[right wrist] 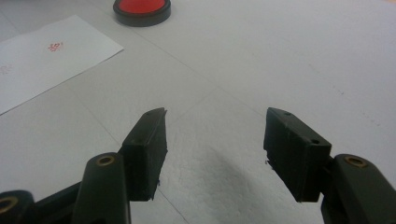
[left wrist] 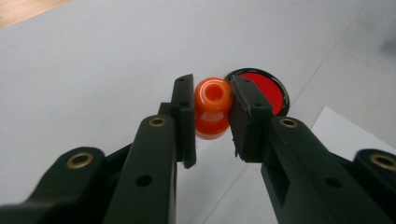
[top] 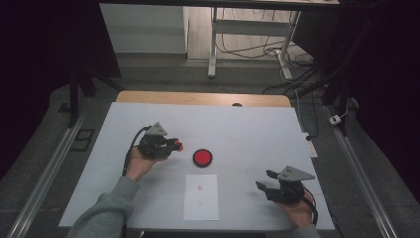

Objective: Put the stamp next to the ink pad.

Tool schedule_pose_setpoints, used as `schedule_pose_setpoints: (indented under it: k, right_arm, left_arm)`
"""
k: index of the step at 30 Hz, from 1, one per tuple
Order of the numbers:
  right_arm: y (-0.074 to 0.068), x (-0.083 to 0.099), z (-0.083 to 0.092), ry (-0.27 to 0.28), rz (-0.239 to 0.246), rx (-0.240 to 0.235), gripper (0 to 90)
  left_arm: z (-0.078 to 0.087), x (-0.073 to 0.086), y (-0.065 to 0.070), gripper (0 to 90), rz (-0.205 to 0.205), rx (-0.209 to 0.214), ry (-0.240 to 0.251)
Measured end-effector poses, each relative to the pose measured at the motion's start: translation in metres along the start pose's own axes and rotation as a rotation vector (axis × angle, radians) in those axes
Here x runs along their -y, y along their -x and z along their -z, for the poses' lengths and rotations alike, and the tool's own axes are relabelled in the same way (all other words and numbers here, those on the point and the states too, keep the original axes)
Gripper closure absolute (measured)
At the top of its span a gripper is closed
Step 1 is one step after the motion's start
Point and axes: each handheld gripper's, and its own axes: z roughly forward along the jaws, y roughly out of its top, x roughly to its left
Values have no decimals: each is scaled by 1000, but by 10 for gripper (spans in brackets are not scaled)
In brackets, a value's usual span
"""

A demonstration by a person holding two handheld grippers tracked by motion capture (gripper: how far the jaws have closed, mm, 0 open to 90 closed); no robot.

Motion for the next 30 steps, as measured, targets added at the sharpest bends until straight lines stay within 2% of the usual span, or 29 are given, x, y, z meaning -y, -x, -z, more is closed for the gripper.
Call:
schedule_pose_setpoints:
  k: [8, 12, 20, 30]
  right_arm:
    - [-1, 0, -2, -11, 8, 0, 384]
    - [0, 1, -3, -8, 3, -7, 384]
    - [-1, 1, -3, -16, 11, -5, 384]
    - [-1, 1, -3, -17, 9, -6, 384]
  left_arm:
    - [-27, 5, -8, 724, 0, -18, -68]
    - [-37, 7, -9, 724, -5, -31, -82]
    - [-48, 6, -2, 720, -48, -47, -98]
    - [-53, 9, -1, 713, -56, -57, -129]
